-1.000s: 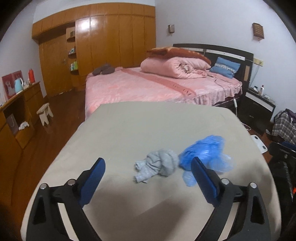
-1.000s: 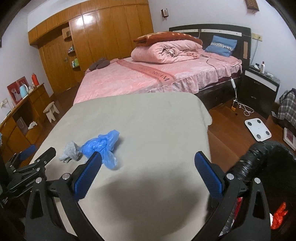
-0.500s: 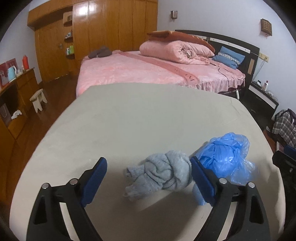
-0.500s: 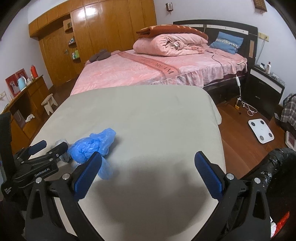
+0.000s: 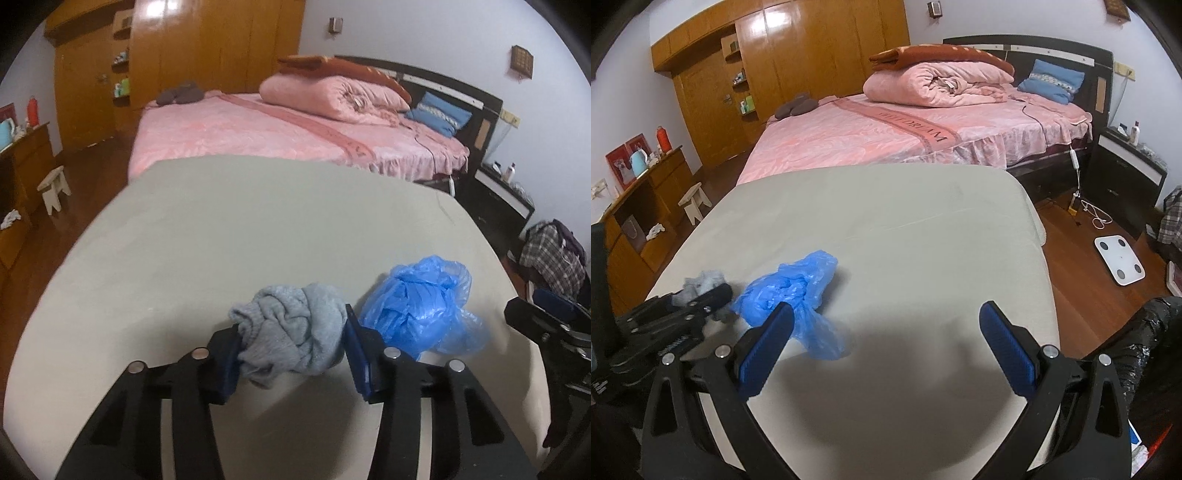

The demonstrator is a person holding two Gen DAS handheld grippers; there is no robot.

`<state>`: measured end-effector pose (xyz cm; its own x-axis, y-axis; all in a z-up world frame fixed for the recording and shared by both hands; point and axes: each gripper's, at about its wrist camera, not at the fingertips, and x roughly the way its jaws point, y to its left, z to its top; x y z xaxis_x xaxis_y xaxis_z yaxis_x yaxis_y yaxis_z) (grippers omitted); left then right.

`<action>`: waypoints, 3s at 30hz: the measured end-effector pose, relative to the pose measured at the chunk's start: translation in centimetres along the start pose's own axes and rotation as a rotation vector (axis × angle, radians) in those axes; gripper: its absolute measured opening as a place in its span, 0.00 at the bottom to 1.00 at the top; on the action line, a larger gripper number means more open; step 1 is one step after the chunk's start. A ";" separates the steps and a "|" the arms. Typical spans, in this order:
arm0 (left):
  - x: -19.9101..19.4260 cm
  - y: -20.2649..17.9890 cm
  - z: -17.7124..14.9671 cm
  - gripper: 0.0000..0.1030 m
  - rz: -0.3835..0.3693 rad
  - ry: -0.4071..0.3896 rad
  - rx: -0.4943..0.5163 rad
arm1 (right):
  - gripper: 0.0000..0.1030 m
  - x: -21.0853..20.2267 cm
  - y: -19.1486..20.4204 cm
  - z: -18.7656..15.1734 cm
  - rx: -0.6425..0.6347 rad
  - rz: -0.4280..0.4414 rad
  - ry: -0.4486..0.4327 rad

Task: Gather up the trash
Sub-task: 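Grasp the grey cloth with the left tool while the right tool reaches the blue bag, then close the right tool on the blue plastic bag and lift it, then carry the grey cloth and blue bag over the bin with both tools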

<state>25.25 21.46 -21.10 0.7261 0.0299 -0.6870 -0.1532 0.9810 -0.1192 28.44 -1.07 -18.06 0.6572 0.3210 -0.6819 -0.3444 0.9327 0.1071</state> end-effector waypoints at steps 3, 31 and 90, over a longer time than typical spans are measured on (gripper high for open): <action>-0.9 0.8 -0.1 0.47 0.023 -0.024 -0.003 | 0.95 0.3 0.7 0.0 -0.004 0.011 -0.001; -2.6 6.8 -0.5 0.47 0.146 -0.043 -0.064 | 0.93 7.2 8.1 0.6 -0.075 0.056 0.119; -22.0 -13.5 0.3 0.47 -0.073 -0.235 0.121 | 0.52 -21.9 -3.9 -1.0 -0.020 0.084 -0.158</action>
<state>11.53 7.62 -4.22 0.8701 -0.0115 -0.4928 -0.0242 0.9975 -0.0660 14.71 -11.92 -4.30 0.7221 0.4209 -0.5491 -0.4146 0.8986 0.1436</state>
